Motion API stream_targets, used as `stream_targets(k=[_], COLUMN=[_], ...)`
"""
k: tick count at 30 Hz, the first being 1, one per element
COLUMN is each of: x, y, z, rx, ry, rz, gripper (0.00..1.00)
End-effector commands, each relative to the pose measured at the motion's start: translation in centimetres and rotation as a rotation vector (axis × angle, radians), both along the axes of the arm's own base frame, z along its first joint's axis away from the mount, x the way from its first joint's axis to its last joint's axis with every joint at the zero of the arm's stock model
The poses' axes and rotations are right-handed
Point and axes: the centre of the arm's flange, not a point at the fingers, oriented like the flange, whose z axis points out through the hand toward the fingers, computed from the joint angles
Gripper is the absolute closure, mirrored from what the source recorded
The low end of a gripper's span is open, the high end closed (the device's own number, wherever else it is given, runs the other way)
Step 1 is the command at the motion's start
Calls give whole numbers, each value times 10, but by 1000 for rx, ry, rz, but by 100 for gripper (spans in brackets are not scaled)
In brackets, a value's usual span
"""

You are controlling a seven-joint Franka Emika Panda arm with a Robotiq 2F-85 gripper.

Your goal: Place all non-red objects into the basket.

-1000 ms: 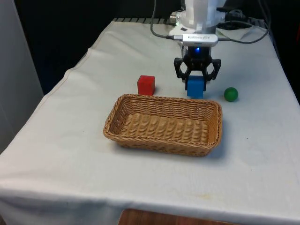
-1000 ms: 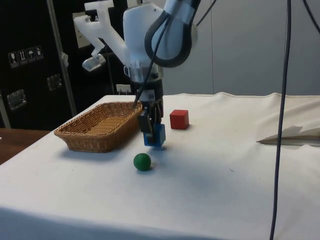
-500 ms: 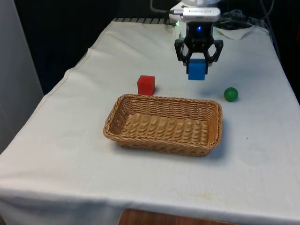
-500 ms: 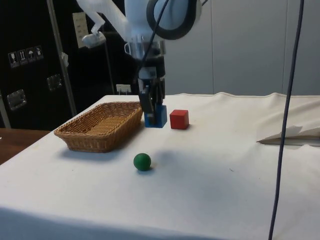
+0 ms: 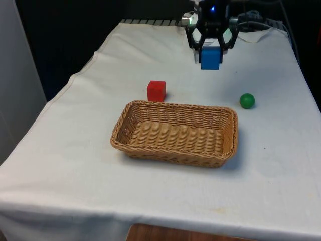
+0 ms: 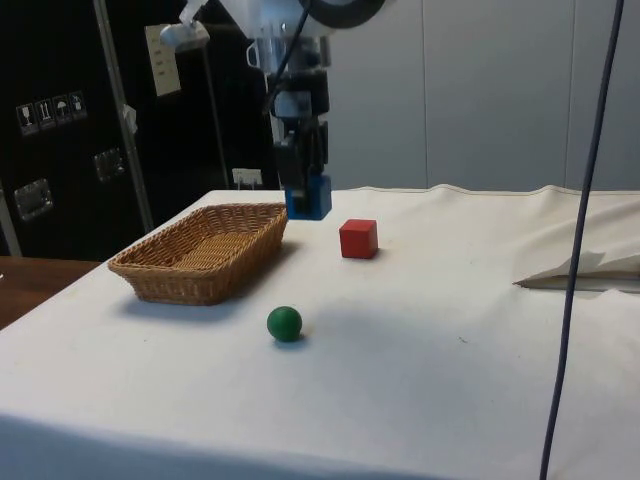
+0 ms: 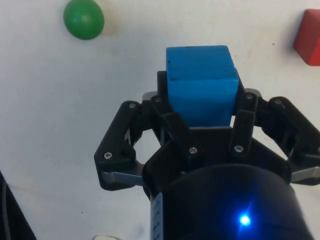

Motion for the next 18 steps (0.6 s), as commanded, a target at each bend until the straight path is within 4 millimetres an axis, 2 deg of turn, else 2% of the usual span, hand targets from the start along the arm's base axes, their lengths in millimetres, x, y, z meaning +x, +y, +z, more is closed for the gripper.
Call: stream_targets(k=[1, 3, 5, 7, 13, 18], x=[-1, -2, -1, -2, -3, -3], y=[-2, -3, -3, -5, -8, -9], z=[6, 15, 12, 23, 37, 38], rx=[1, 3, 2, 5, 11, 12], ry=[3, -1, -5, -5, -13, -15], rz=[1, 0, -1, -1, -2, -4], gripper=[97, 97, 97, 97, 97, 97])
